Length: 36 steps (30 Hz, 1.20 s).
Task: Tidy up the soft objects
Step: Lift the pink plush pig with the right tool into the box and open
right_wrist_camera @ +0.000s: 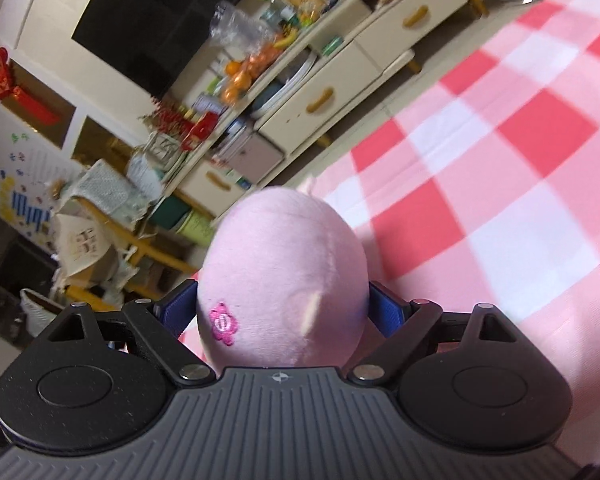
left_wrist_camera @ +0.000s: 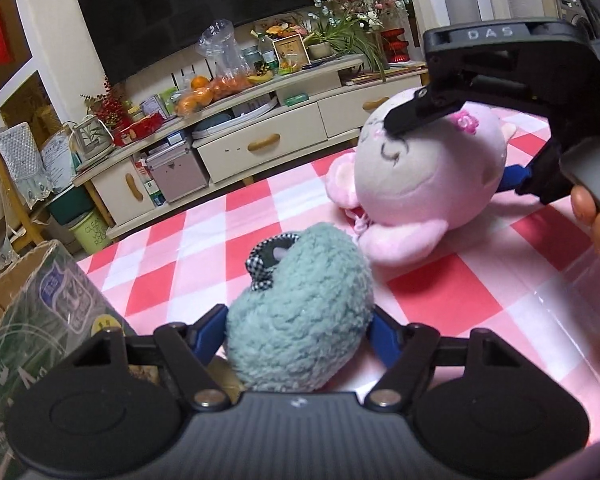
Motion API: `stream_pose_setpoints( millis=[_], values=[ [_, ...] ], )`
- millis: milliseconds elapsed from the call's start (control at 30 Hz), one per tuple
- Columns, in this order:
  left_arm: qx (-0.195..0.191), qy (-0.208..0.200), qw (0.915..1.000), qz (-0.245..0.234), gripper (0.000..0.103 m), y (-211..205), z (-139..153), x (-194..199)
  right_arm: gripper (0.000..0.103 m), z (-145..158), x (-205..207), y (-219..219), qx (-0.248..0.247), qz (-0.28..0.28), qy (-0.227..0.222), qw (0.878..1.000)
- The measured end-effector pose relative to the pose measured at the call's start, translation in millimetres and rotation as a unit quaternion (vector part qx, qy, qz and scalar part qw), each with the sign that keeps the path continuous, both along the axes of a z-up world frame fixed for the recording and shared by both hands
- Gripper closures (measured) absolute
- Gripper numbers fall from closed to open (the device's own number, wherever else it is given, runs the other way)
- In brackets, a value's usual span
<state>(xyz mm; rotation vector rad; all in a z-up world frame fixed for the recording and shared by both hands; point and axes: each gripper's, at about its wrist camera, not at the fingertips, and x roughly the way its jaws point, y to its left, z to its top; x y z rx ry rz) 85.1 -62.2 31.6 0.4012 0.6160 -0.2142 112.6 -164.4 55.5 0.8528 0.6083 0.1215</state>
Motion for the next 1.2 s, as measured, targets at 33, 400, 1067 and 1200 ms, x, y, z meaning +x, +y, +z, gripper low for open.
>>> stream_pose_setpoints(
  millis=[33, 400, 1067, 1200],
  values=[
    [-0.001, 0.000, 1.0000, 0.001, 0.030, -0.1, 0.4, -0.5, 0.000, 1.3, -2.0, 2.2, -0.004, 0.004, -0.002, 1.000],
    [-0.011, 0.010, 0.9995, -0.028, 0.011, -4.0, -2.1, -15.8, 0.001, 12.1, -6.5, 12.1, -0.045, 0.039, -0.007, 0.998],
    [-0.039, -0.006, 0.9965, -0.074, 0.009, 5.3, 12.6, -72.7, 0.003, 19.4, -67.0, -6.5, -0.020, 0.024, 0.011, 0.999],
    [-0.061, -0.020, 0.9946, -0.082, 0.009, 6.9, 24.6, -83.1, 0.003, 29.9, -85.5, -7.3, -0.013, 0.010, -0.013, 1.000]
  ],
)
